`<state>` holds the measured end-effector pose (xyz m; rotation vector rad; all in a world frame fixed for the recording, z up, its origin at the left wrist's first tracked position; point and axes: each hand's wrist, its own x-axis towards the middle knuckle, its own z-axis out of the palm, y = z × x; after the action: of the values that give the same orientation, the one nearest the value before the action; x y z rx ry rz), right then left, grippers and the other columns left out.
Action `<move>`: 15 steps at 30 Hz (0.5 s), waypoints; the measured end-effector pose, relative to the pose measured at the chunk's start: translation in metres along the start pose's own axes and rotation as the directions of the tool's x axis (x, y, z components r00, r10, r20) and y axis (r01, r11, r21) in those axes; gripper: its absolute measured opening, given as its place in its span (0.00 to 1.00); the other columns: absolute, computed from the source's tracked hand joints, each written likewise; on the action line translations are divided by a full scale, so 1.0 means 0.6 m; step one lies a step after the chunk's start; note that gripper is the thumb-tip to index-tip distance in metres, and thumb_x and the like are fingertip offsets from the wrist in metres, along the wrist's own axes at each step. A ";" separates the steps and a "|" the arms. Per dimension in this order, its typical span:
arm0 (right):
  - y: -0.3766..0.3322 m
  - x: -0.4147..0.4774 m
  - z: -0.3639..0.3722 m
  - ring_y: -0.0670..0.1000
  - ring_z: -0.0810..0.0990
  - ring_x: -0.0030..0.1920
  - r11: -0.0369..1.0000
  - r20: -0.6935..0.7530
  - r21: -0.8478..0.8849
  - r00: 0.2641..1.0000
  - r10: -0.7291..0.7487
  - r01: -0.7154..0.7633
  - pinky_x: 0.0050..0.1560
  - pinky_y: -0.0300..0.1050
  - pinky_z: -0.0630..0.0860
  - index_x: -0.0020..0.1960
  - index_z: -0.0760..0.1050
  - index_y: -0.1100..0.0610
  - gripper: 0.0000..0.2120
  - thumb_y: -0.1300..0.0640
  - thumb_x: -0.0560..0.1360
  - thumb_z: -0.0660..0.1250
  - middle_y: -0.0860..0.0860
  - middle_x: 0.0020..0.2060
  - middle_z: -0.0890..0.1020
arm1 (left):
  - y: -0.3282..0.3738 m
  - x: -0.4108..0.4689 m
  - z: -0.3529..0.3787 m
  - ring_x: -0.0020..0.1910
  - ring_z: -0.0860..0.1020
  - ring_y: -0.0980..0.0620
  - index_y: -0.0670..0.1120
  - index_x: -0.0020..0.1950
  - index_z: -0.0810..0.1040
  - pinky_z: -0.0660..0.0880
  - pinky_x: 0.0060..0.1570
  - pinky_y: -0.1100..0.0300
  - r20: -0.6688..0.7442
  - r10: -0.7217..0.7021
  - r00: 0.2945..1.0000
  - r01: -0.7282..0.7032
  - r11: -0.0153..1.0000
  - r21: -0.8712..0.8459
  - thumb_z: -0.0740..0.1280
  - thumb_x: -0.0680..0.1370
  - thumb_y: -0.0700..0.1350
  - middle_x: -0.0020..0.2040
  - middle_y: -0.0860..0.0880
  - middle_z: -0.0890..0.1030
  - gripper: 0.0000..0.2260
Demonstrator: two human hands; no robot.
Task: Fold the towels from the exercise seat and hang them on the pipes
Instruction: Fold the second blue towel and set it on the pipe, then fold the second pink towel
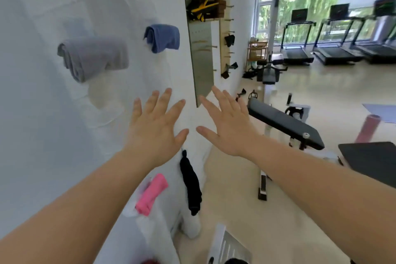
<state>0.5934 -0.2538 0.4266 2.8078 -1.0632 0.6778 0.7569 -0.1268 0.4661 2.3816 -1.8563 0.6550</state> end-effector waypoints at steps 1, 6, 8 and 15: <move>0.011 -0.029 0.020 0.58 0.38 0.81 1.000 0.037 -0.010 0.999 0.024 -0.024 0.79 0.65 0.41 0.82 0.40 0.43 0.37 0.30 0.79 0.48 0.51 0.82 0.37 | 0.019 -0.010 0.020 0.83 0.42 0.44 0.57 0.83 0.45 0.44 0.79 0.38 0.026 0.014 1.000 -0.013 1.000 -0.029 0.51 0.82 0.65 0.84 0.48 0.41 0.32; 0.071 -0.164 0.119 0.58 0.37 0.81 0.991 0.248 -0.065 0.960 0.131 -0.119 0.79 0.64 0.39 0.81 0.37 0.41 0.38 0.29 0.79 0.49 0.51 0.81 0.34 | 0.111 -0.081 0.125 0.83 0.45 0.43 0.57 0.83 0.47 0.46 0.79 0.39 0.197 0.061 0.978 -0.019 0.978 -0.208 0.55 0.81 0.64 0.84 0.47 0.44 0.33; 0.098 -0.215 0.149 0.58 0.38 0.81 0.986 0.285 -0.058 0.944 0.166 -0.155 0.79 0.64 0.40 0.81 0.38 0.41 0.38 0.29 0.78 0.49 0.52 0.81 0.34 | 0.144 -0.103 0.162 0.82 0.46 0.42 0.57 0.82 0.49 0.47 0.79 0.38 0.273 0.082 0.959 -0.011 0.968 -0.252 0.57 0.80 0.64 0.84 0.47 0.45 0.33; 0.226 -0.456 0.218 0.59 0.37 0.81 0.904 0.449 -0.083 0.794 0.410 -0.420 0.78 0.65 0.41 0.81 0.41 0.41 0.38 0.32 0.79 0.56 0.53 0.81 0.35 | 0.341 -0.157 0.287 0.81 0.53 0.43 0.57 0.82 0.54 0.51 0.79 0.42 0.467 0.201 0.861 -0.021 0.932 -0.363 0.60 0.81 0.63 0.83 0.47 0.52 0.32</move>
<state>0.3739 -0.2159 0.1802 2.8378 -1.7975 0.0172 0.5982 -0.1481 0.2322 2.3537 -2.0783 -0.3186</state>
